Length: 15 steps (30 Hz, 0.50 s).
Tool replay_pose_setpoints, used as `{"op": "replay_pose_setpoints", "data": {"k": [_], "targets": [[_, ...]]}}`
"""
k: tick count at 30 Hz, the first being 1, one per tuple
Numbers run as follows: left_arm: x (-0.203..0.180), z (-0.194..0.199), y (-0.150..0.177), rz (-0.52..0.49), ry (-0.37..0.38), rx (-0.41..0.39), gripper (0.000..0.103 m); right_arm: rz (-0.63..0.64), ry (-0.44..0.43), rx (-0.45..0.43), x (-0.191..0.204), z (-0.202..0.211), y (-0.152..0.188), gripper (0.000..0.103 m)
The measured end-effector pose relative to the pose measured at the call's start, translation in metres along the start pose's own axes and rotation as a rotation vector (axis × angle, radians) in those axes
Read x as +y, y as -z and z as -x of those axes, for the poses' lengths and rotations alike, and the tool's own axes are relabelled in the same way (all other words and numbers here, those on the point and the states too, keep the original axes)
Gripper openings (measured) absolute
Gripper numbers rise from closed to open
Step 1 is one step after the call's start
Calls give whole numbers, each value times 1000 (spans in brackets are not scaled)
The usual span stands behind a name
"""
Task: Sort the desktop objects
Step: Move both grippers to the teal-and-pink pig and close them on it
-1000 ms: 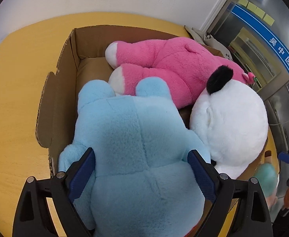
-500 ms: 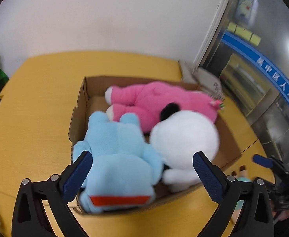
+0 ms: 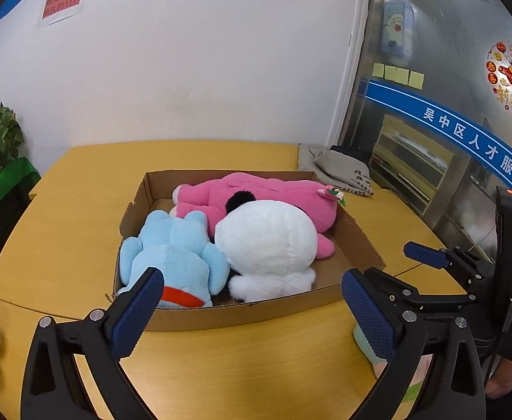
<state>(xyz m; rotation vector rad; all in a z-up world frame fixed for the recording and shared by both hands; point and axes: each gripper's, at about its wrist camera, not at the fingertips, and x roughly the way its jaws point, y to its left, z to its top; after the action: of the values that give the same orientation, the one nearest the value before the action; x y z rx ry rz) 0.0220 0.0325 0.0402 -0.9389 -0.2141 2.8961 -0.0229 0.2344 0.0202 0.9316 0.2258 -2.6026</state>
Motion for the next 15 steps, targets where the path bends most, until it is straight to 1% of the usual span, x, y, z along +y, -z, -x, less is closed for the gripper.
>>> {"op": "replay_pose_setpoints", "data": {"k": [6,15], "targets": [[-3,3,8,22,6,8,103,0,23,2,-3,6,5,79],[-10,-2,12,11,15,22,103,-3,28,7,-5,7,8,79]]}}
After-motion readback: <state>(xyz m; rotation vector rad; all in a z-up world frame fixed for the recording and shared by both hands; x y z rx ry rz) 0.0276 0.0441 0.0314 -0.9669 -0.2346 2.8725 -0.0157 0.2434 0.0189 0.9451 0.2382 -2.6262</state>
